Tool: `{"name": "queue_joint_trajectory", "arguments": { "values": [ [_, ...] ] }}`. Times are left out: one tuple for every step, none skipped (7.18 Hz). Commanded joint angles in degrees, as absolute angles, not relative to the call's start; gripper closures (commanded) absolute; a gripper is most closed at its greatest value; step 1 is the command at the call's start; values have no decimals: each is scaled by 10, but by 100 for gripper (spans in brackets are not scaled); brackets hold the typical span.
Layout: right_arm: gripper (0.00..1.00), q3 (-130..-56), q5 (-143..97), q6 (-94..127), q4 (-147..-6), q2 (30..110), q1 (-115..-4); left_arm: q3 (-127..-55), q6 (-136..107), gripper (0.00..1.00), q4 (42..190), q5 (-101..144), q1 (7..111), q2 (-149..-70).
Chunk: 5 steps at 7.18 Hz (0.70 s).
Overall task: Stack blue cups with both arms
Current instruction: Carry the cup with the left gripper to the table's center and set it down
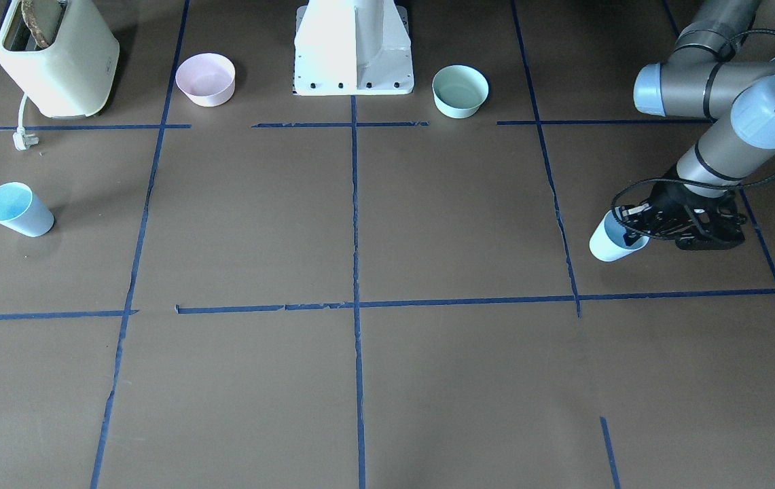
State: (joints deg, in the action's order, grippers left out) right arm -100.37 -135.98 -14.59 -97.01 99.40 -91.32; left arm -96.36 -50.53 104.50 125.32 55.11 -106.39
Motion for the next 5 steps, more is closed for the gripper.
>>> {"name": "queue_joint_trajectory", "arguments": {
  "values": [
    [0,-1004,-1366,-145,-969,994,-913,-957,-622,100,970,1226,483,-1197],
    [0,-1004,-1366,-146,-969,994,-913,-945,-675,100,969,1186,433,-1246],
    [0,-1004,-1365,-145,-969,994,-913,-904,-722,100,970,1149,399,-1301],
    [0,-1004,-1365,-145,-969,994,-913,-877,-731,100,973,1090,339,-1329],
    [0,-1004,-1365,-145,-969,994,-913,-876,-743,100,977,1060,312,-1335]
  ]
}}
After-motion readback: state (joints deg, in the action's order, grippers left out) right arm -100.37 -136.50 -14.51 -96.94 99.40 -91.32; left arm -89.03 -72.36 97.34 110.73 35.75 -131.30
